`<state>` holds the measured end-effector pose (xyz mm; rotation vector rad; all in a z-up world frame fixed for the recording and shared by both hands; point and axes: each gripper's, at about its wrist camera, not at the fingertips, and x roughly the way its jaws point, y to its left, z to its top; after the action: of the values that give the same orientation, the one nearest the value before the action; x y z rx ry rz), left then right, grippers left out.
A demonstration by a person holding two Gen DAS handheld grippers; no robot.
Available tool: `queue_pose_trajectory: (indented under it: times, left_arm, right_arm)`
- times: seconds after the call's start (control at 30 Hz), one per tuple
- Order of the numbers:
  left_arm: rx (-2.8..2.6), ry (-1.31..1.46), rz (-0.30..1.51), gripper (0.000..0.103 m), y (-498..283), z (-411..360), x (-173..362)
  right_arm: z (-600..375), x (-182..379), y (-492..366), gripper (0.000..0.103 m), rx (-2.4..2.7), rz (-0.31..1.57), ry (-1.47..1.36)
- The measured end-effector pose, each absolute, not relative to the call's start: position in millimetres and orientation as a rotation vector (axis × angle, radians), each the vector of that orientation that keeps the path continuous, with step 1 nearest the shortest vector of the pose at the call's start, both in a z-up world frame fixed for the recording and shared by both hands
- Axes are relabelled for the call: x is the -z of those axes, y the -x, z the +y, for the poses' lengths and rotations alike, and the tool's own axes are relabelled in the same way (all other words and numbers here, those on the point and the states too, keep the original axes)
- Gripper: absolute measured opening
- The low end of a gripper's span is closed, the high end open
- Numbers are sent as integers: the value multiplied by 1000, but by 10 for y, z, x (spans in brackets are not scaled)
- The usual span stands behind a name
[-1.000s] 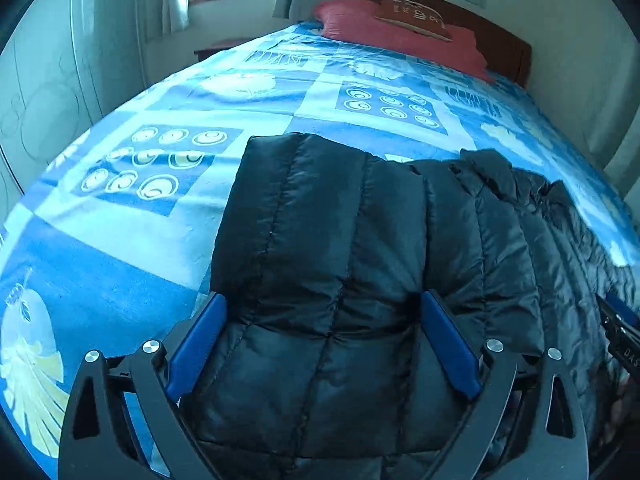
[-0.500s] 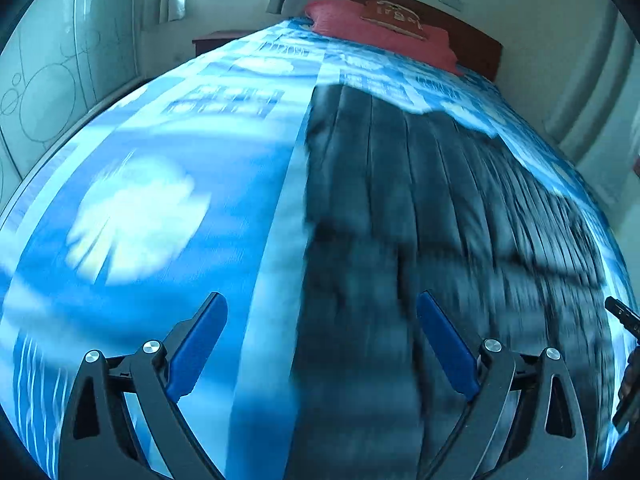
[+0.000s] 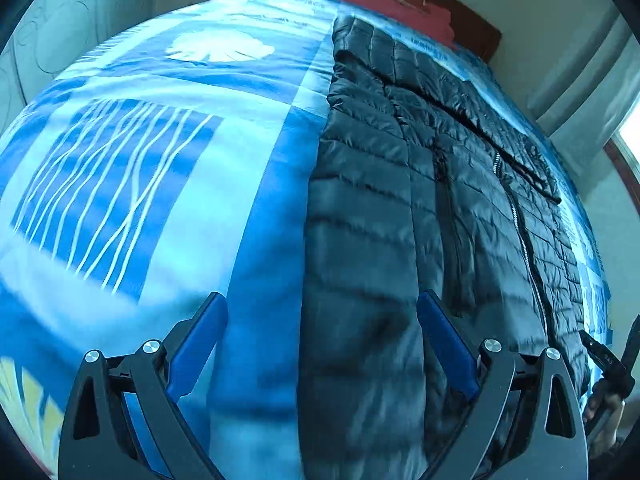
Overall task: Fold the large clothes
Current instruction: 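Close both tools on the jacket hem, then lift the hem with both tools and fold it toward the collar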
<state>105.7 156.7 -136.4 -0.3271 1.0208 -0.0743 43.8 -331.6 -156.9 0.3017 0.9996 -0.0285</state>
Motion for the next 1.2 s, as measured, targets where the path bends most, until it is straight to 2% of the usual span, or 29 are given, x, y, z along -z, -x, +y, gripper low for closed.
queue_pose_trajectory:
  times: [0.07,0.23,0.37,0.43,0.5,0.63,0.7,0.77,0.93,1.2]
  left_arm:
    - [92,342,1027,95,-958,1545,1376]
    - [159,381,1019,95,-756,1454,1375]
    - [206,428,1016,94,-730,1417,1377]
    - [221,447,1009,93,-738,1413,1373]
    - [255,461,1012,73,-735,1383,1378]
    - [240,398,1018,61,-726,1310,1393]
    - [239,392,1015,50,-721,1329,1394]
    - [246,416,1013,34,-700,1379,1399]
    - [266,447,1000,21,-660,1445,1318]
    - [354,523,905,16,-416,1581,819]
  right_arm:
    - [-3251,1562,-377,75,10,991,-298]
    - [-3221,1524,-288,50,-22,977,-321]
    - [-3244,1508,-278,41,-59,979,-352]
    - [-3261,1524,-281,32,-78,982,-377]
    - [-3263,1542,-267,27,-98,984,-395]
    - [-3264,1530,-254,19,-121,978,-402]
    - [-3283,1520,-246,18,-129,972,-421]
    - [-3310,1516,-237,16,-138,965,-446]
    - [-3390,1432,-191,15,-175,939,-525]
    - [-3509,1003,142,14,-284,869,-658]
